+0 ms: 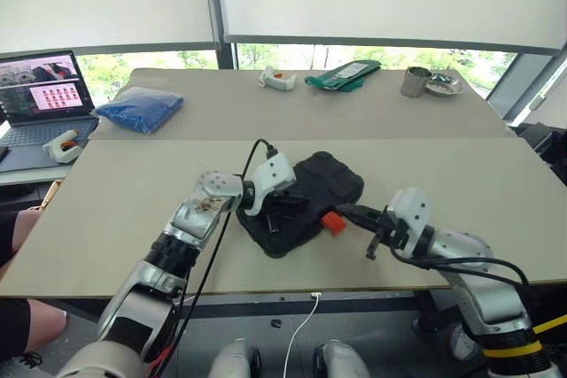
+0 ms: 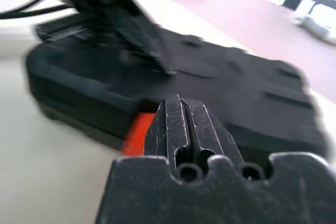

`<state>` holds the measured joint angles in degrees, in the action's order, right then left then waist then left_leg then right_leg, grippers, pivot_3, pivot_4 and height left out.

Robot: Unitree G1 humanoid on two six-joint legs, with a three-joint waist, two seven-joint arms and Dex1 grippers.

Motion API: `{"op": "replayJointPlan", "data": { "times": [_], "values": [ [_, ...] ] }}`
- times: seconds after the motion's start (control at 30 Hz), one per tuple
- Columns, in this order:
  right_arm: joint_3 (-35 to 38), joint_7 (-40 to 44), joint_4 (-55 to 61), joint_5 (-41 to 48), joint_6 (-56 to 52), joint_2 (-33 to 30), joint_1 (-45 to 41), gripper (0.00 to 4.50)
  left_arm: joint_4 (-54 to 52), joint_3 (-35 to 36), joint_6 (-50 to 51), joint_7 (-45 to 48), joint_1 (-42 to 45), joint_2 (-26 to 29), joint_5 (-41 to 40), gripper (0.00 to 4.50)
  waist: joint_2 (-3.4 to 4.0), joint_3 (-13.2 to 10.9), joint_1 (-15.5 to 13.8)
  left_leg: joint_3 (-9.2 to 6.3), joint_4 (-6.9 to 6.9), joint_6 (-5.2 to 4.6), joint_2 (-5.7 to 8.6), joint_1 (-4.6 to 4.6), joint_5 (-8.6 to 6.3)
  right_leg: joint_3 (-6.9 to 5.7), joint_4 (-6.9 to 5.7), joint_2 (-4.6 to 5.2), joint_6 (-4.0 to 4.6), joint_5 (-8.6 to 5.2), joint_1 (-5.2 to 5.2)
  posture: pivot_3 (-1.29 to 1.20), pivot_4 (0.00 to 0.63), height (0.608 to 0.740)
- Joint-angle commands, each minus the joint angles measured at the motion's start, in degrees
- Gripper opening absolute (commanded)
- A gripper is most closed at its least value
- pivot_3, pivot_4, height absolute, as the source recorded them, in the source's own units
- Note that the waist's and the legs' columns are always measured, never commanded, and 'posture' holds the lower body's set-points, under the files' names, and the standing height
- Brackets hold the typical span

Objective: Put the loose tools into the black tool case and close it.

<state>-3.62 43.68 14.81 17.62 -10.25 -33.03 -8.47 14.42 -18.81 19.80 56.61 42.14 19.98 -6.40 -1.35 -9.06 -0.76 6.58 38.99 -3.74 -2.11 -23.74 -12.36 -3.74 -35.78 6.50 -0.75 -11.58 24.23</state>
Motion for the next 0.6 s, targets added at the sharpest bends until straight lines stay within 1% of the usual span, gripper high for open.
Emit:
{"op": "replayJointPlan", "data": {
  "times": [0.03,0.1,0.33,0.6],
  "values": [
    [-0.28,0.35,1.95,-1.33,-0.21,-0.72,0.39,0.0,3.43,-1.9,2.39,-0.97,-3.0,-0.97,1.7,0.02,0.02,0.02,-0.14,0.0,0.0,0.02,0.03,0.0,-0.01,0.0,0.0,0.03,0.0,0.0,-0.01,0.0,0.15,0.74],
    [-1.39,1.86,0.42,-2.74,0.05,-1.84,0.49,0.0,3.05,-1.78,2.62,-0.99,-3.58,-0.98,1.66,0.02,0.06,0.06,-0.13,0.0,0.01,0.25,0.06,0.0,-0.15,0.02,0.01,0.06,-0.01,0.0,-0.03,0.0,0.15,0.74],
    [-3.07,3.89,-4.87,-6.26,1.75,-2.77,-0.85,0.0,2.2,-1.11,2.98,-0.62,-4.3,-0.23,1.65,0.02,0.17,0.45,0.07,-0.01,0.0,-0.02,0.06,0.01,0.0,0.02,0.01,0.03,-0.01,-0.01,-0.02,0.0,0.15,0.74],
    [-3.31,2.64,-6.64,-8.22,1.14,-1.41,-0.27,0.0,1.6,-0.17,3.24,-1.09,-4.75,-0.09,1.46,0.02,0.21,0.49,0.09,-0.02,-0.03,-0.04,0.05,0.0,-0.02,0.03,0.01,0.02,-0.04,-0.03,0.01,0.0,0.15,0.74]
  ]
}}
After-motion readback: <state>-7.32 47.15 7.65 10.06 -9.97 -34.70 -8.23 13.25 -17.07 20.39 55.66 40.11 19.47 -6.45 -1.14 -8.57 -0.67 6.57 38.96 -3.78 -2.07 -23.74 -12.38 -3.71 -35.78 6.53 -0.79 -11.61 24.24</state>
